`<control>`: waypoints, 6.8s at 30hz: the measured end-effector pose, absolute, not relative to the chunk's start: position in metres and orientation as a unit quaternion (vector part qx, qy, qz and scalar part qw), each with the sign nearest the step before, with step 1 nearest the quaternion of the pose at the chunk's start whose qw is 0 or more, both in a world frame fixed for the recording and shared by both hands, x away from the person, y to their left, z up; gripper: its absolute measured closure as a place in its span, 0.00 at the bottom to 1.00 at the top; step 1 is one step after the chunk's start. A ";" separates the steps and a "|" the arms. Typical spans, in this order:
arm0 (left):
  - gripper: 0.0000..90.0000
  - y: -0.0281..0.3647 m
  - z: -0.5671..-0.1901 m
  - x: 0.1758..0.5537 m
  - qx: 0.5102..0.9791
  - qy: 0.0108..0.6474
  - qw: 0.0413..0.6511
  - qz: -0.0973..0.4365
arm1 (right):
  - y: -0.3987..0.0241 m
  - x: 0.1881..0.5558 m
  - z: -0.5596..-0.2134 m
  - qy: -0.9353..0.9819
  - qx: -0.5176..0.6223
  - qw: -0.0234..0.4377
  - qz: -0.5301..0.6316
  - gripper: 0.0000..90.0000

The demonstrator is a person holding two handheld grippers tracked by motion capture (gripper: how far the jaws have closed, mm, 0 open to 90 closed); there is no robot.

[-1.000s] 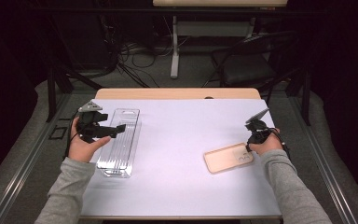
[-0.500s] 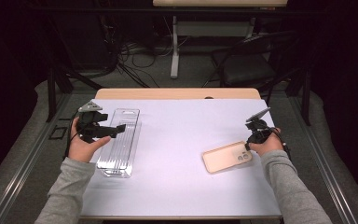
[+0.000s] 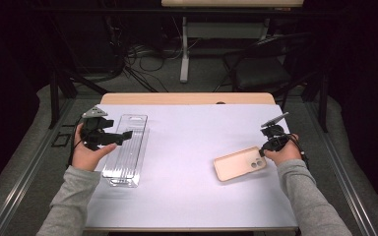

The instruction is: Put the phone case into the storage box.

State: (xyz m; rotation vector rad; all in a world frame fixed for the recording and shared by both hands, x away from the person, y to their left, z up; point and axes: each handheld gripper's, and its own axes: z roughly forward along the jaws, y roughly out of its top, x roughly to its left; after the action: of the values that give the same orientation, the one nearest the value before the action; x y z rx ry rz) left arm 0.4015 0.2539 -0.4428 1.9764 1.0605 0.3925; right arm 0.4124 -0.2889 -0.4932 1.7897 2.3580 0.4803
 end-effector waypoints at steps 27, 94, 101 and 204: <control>0.11 0.254 -0.440 0.398 0.785 0.420 0.426 0.162 | -0.268 0.390 -0.465 0.781 0.554 0.146 0.250 0.98; 0.17 0.227 -0.427 0.377 0.783 0.381 0.470 0.144 | -0.162 0.355 -0.438 0.799 0.405 0.281 0.345 0.98; 0.17 0.219 -0.427 0.374 0.786 0.372 0.475 0.134 | -0.155 0.352 -0.440 0.797 0.390 0.301 0.350 0.98; 0.80 0.136 -0.465 0.366 0.868 0.286 0.398 -0.082 | -0.111 0.322 -0.464 0.801 0.293 0.362 0.376 0.98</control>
State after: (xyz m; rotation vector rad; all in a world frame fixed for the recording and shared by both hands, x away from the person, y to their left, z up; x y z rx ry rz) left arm 0.3661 0.1356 -0.4650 2.1963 0.7246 -0.2064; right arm 0.3221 -0.1114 -0.4639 0.7548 2.0636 0.9694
